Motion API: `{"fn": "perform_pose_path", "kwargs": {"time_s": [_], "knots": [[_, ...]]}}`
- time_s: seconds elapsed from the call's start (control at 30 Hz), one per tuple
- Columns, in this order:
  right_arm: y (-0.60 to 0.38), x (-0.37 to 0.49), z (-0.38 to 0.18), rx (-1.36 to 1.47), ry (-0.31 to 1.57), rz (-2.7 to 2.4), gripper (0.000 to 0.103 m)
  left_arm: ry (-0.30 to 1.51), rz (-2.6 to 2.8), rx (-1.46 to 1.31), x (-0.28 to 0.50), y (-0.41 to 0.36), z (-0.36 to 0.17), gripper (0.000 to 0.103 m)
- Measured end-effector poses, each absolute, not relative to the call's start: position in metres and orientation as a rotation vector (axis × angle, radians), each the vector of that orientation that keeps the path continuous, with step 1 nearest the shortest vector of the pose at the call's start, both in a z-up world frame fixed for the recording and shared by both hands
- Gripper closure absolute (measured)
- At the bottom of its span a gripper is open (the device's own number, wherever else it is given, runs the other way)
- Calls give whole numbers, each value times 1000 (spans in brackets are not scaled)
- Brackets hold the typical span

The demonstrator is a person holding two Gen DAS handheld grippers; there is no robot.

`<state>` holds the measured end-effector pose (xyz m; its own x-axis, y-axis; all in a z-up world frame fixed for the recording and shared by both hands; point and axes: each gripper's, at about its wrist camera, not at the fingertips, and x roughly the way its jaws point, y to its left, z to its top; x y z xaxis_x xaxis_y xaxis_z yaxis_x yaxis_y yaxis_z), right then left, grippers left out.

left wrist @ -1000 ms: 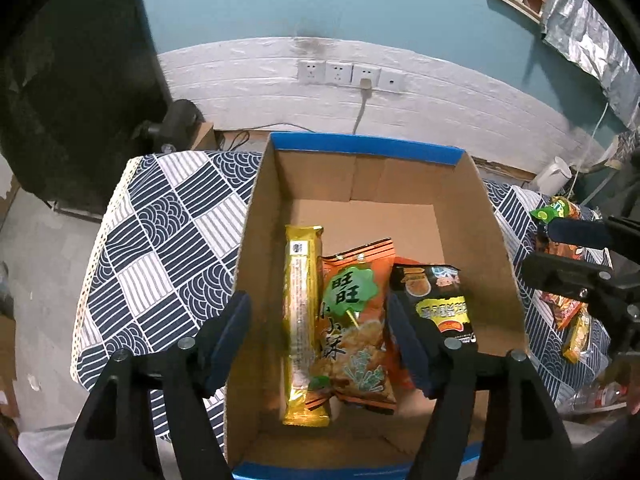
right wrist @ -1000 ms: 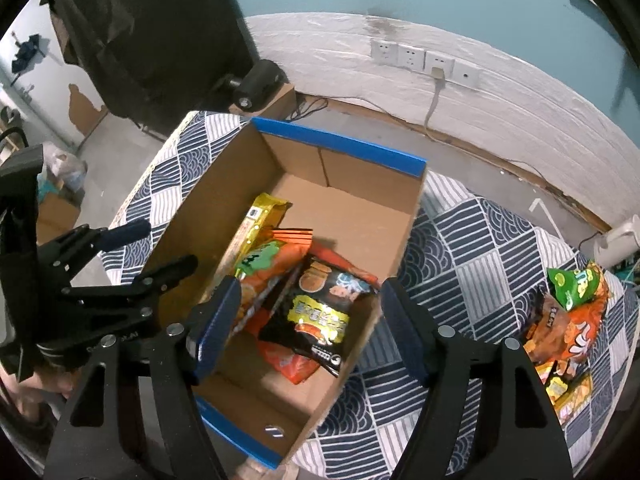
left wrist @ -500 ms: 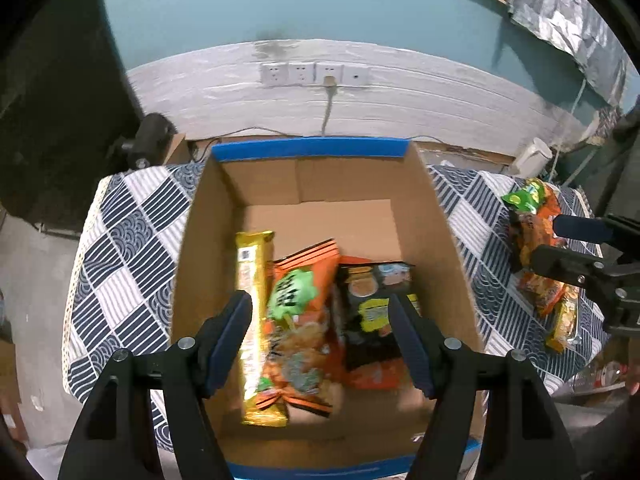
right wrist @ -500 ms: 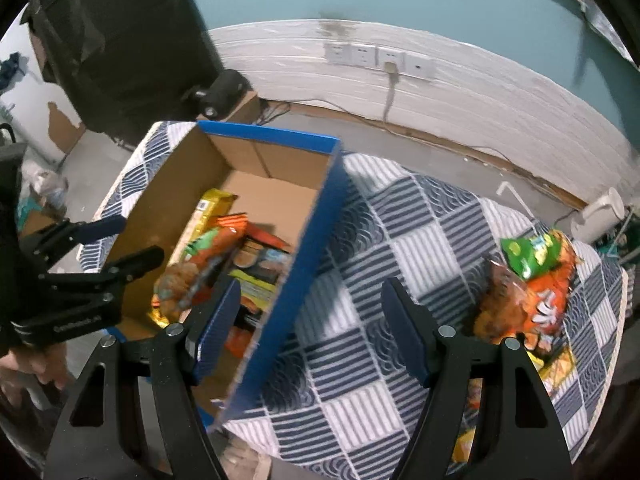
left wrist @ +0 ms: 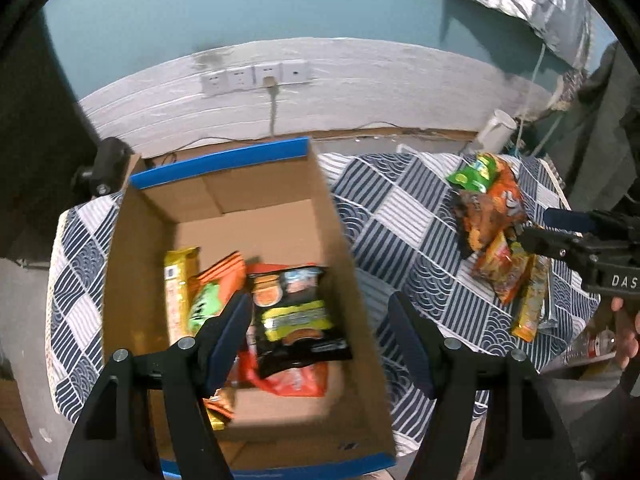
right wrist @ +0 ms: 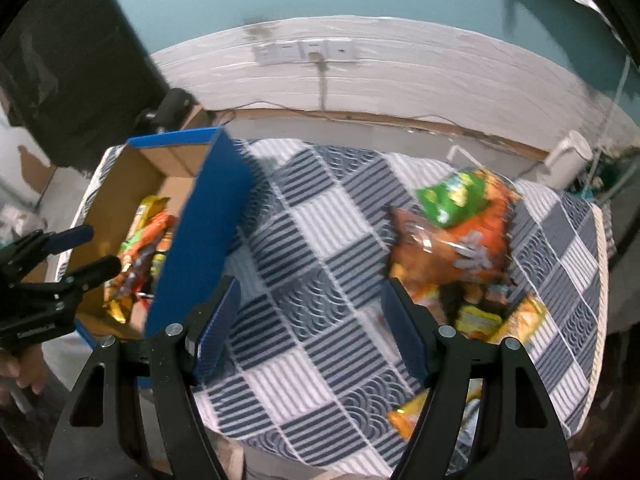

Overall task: Organize snacks
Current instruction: 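Move both tools away from the box back toward the snack pile, then grasp the silver foil bar with the right tool while the left tool reaches the red-and-yellow chip bag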

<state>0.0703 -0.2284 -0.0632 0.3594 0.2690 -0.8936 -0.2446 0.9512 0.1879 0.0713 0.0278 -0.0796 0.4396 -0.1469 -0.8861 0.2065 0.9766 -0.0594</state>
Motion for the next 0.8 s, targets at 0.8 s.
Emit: {"fn": "perform_pose_path", "kwargs": {"time_s": [0.8], "knots": [[-392, 32, -103, 176, 1214, 76, 29, 1233, -356, 165, 73, -88, -120, 31]]}}
